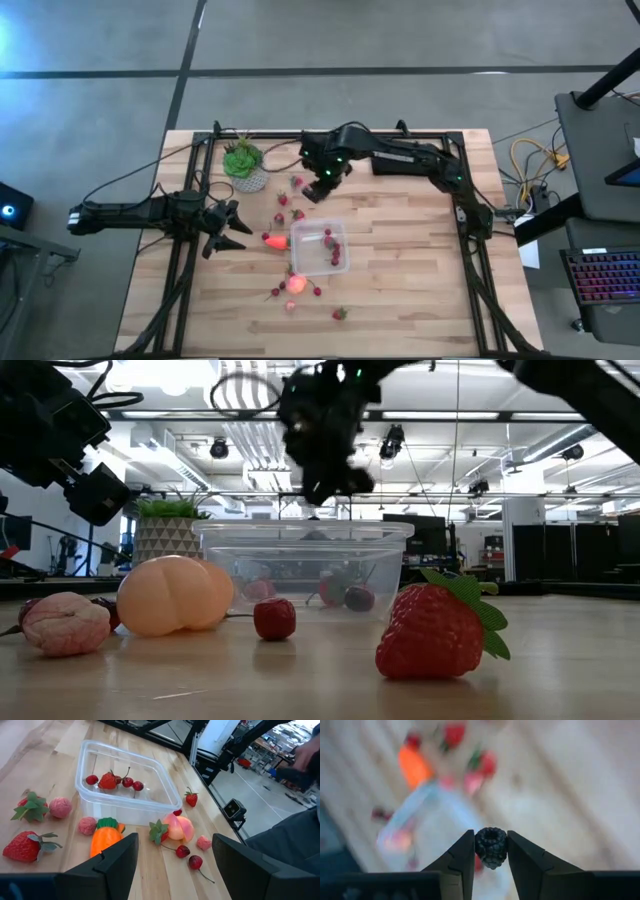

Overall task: Pick and placing Produce into tupperware
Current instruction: Put the blackberry into the transparent container, then put the strawberry into the transparent container

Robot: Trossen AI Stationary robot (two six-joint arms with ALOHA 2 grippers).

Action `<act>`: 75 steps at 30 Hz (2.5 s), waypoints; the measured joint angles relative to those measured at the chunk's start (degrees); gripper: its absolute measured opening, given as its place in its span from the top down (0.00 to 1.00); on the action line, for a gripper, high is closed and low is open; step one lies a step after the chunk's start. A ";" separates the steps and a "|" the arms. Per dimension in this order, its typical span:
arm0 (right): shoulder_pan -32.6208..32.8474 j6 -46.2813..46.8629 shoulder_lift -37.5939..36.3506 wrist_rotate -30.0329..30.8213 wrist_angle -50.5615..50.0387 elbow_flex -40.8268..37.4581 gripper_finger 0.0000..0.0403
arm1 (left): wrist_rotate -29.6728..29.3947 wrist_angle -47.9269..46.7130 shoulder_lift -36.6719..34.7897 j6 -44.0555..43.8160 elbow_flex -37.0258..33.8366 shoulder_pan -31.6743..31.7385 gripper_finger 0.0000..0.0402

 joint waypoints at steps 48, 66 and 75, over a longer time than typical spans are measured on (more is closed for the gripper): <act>39.81 -3.71 -16.17 29.27 11.60 -24.73 0.46 | 0.00 0.01 0.02 0.01 0.00 0.00 0.40; 45.16 7.98 -9.21 24.36 29.96 -30.50 0.46 | 0.01 -0.05 0.00 -0.01 0.00 0.00 0.40; 46.44 4.50 -5.10 25.95 31.46 -30.35 0.46 | 0.02 -0.01 0.00 -0.01 0.00 0.00 0.40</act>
